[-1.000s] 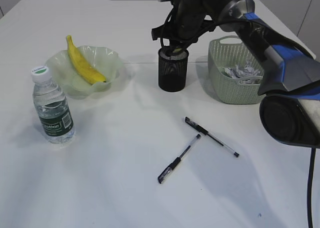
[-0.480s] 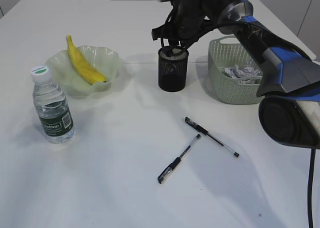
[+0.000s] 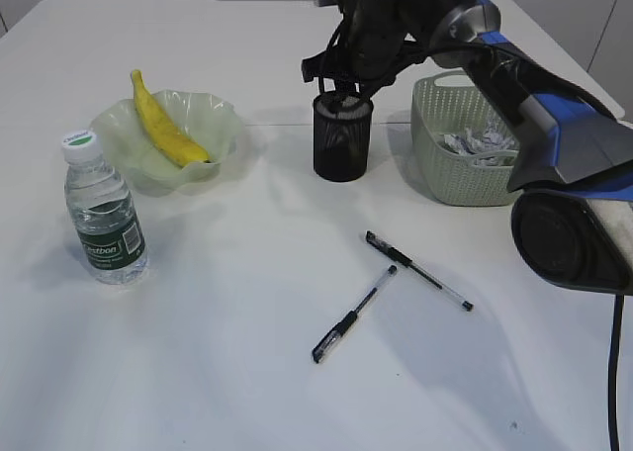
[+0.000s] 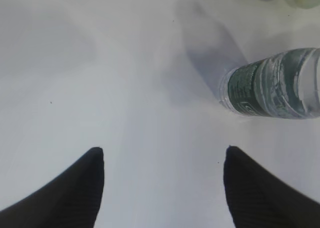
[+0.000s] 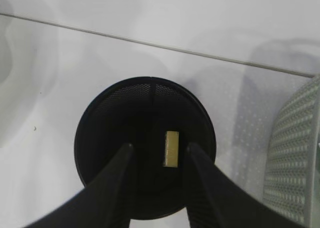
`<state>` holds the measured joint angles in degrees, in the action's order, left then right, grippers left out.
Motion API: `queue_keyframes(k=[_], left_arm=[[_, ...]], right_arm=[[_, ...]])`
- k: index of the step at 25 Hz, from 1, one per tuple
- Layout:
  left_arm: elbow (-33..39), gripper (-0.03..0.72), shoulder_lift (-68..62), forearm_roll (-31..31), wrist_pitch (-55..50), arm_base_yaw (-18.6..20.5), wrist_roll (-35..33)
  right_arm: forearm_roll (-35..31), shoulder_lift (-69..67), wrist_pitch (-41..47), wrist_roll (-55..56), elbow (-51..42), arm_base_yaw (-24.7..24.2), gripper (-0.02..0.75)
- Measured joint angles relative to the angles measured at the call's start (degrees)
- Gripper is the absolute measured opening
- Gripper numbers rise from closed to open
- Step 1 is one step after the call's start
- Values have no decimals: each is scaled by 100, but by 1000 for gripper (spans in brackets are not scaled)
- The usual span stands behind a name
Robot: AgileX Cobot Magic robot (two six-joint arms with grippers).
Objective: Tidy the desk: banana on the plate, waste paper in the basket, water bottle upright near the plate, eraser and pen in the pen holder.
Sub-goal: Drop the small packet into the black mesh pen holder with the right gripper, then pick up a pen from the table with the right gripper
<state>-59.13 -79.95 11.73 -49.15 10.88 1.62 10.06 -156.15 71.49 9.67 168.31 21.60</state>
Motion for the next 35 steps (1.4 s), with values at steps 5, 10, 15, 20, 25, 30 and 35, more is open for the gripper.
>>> queue_keyframes(k=[5, 10, 15, 20, 25, 30, 35], left_arm=[[0, 528, 9, 0, -23, 0, 0], [0, 528, 9, 0, -58, 0, -10], [0, 528, 9, 0, -111, 0, -10], [0, 528, 9, 0, -220, 0, -72], [0, 528, 9, 0, -242, 0, -162], [0, 528, 9, 0, -242, 0, -162], [0, 528, 9, 0, -255, 0, -162]], right_arm=[[-120, 11, 40, 2, 0, 0, 244], [-219, 246, 54, 2, 0, 0, 244], [-232, 692, 67, 12, -13, -9, 244], [-157, 1356, 67, 12, -619, -9, 243], [166, 2199, 67, 23, -1737, -23, 242], [-23, 3026, 67, 126, -3028, -72, 242], [-371, 3718, 56, 216, -4490, -72, 242]])
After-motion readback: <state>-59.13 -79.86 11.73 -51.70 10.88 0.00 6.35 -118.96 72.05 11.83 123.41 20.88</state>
